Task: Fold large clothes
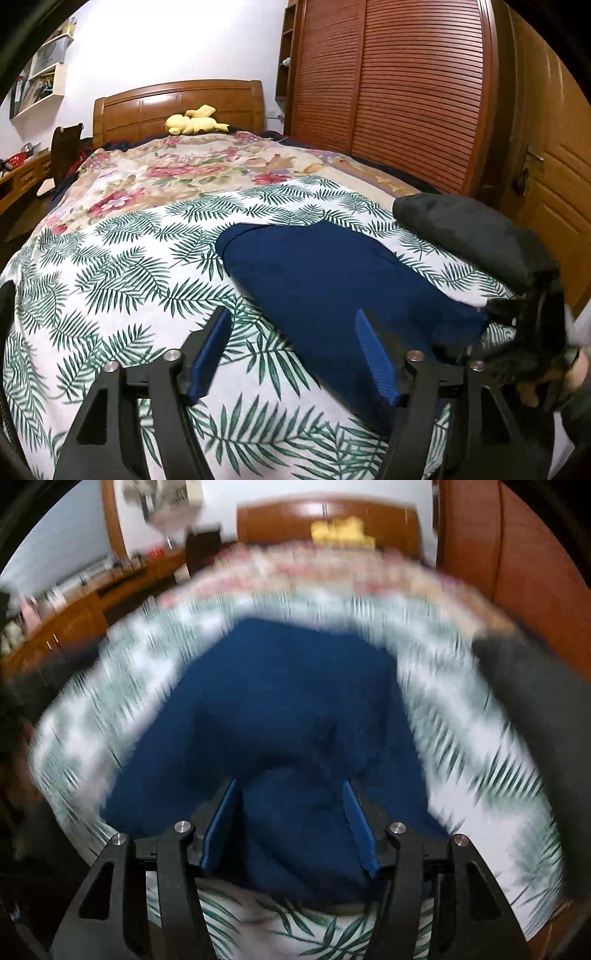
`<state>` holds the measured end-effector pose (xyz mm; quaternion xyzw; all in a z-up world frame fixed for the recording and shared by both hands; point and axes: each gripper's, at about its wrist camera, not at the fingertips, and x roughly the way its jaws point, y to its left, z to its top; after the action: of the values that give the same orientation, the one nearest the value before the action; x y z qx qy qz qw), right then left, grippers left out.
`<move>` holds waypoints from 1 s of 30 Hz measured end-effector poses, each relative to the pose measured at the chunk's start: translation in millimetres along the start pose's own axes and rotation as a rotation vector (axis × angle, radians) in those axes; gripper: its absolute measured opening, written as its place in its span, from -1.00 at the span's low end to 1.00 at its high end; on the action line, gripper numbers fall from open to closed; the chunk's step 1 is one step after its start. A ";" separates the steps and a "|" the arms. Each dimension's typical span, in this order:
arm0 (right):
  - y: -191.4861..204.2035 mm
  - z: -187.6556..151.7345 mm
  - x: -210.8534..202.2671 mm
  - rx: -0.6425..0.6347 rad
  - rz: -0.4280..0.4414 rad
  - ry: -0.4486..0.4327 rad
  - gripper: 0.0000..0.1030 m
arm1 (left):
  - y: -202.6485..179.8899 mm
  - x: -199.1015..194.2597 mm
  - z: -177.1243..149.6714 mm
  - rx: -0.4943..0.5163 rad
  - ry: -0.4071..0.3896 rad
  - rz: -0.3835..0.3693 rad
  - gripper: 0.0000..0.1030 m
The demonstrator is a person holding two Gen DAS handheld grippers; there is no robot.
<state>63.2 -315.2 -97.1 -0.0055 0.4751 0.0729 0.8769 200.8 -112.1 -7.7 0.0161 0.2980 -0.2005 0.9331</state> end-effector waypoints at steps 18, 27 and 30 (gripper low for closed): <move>-52.2 -4.6 -42.3 0.140 -0.099 -0.093 0.53 | 39.0 102.7 48.4 -0.025 0.071 -0.020 0.55; -61.1 -21.1 -2.9 0.225 -0.019 -0.007 0.53 | 52.5 159.4 71.0 -0.039 0.142 0.005 0.55; -60.0 -21.6 -3.5 0.223 -0.012 -0.007 0.53 | 56.3 176.1 73.3 -0.063 0.168 0.008 0.55</move>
<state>51.3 -376.7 -109.6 0.0895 0.4772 0.0145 0.8741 393.4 -135.5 -51.6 0.0046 0.3813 -0.1853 0.9057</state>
